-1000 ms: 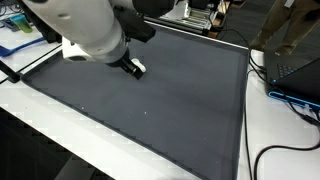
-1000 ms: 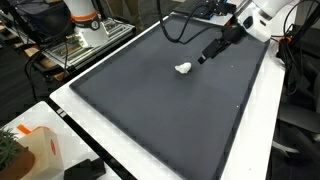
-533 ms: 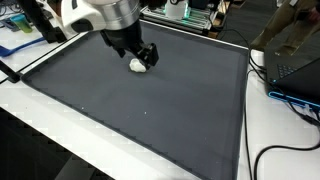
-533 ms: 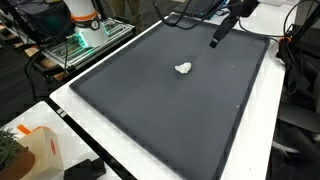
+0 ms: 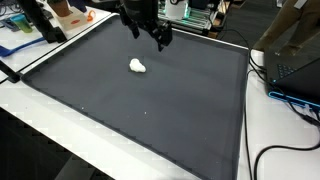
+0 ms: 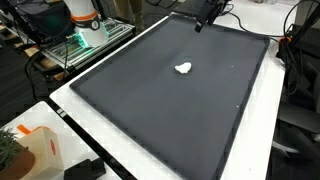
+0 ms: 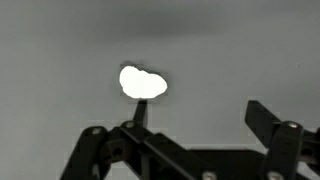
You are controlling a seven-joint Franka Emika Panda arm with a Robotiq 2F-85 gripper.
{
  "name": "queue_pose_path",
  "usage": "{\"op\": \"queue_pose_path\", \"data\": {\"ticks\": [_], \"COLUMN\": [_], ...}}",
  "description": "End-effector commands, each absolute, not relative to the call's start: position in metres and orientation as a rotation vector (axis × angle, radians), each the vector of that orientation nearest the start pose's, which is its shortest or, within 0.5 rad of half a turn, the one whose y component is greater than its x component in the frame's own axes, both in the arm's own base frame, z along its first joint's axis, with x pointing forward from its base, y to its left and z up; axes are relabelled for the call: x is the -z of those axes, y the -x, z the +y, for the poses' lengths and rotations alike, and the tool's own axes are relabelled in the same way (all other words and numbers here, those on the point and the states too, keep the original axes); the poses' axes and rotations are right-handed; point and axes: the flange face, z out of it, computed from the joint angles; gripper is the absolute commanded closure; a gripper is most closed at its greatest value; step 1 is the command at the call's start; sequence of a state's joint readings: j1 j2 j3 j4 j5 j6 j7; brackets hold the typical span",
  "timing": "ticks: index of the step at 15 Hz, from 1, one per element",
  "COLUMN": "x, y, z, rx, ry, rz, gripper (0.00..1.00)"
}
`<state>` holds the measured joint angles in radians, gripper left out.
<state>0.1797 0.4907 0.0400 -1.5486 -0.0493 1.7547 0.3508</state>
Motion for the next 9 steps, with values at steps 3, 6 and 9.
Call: {"op": "queue_pose_path", "data": {"ticks": [3,6,9], "x": [-0.346,-0.340,-0.343], "y": [-0.639,-0.635,-0.604], "z": [0.134,0.139,0.134], "rx": [-0.429,-0.417,-0.468], "ry": [3.215,3.233,3.226], "rz": [0.193,0.147,0.086], "gripper": [0.00,0.00,0.00]}}
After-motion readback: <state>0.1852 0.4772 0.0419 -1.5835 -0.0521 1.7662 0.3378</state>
